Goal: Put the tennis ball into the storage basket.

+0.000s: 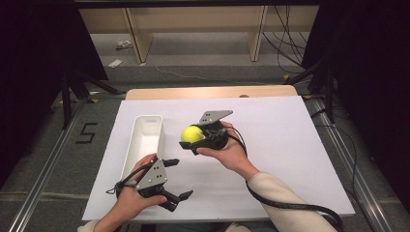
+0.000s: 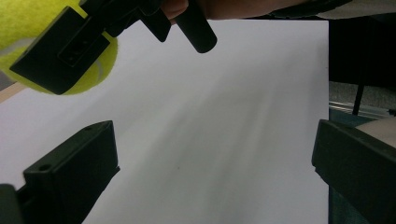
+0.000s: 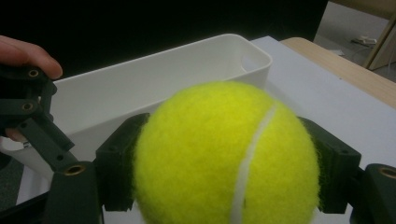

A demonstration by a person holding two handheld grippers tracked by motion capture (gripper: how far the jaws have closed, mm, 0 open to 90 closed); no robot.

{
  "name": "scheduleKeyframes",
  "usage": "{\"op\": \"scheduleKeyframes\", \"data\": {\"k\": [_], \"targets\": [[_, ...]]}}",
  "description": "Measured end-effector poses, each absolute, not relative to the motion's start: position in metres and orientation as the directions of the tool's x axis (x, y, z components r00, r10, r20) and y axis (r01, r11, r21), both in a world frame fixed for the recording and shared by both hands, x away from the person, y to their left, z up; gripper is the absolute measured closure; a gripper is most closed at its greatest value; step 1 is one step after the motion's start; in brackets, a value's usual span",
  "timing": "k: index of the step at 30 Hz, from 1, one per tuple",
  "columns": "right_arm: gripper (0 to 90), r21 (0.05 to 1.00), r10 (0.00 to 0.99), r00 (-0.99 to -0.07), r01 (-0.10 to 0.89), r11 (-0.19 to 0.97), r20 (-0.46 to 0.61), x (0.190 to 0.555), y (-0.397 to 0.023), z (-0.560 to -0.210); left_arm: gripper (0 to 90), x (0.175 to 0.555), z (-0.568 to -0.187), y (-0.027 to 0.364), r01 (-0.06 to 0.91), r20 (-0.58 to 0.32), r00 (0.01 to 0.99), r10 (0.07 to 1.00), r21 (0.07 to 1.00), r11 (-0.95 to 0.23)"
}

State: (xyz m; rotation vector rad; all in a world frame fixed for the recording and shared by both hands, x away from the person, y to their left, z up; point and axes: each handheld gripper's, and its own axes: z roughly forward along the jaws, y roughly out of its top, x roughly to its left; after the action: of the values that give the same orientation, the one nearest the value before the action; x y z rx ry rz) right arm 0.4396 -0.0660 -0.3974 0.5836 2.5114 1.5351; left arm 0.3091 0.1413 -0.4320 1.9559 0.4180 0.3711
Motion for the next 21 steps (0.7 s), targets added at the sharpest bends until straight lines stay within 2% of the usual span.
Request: {"op": "scheduleKeyframes", "data": {"k": [21], "targets": [[26.4,0.882,0.388,-0.918,0.245,0.403,0.077,0.4406,-0.0596,-0.3964,0.0,0.3089,-0.4319,0.1414,0.122,0.071,0.891,0.448,0.914,-0.387]]}}
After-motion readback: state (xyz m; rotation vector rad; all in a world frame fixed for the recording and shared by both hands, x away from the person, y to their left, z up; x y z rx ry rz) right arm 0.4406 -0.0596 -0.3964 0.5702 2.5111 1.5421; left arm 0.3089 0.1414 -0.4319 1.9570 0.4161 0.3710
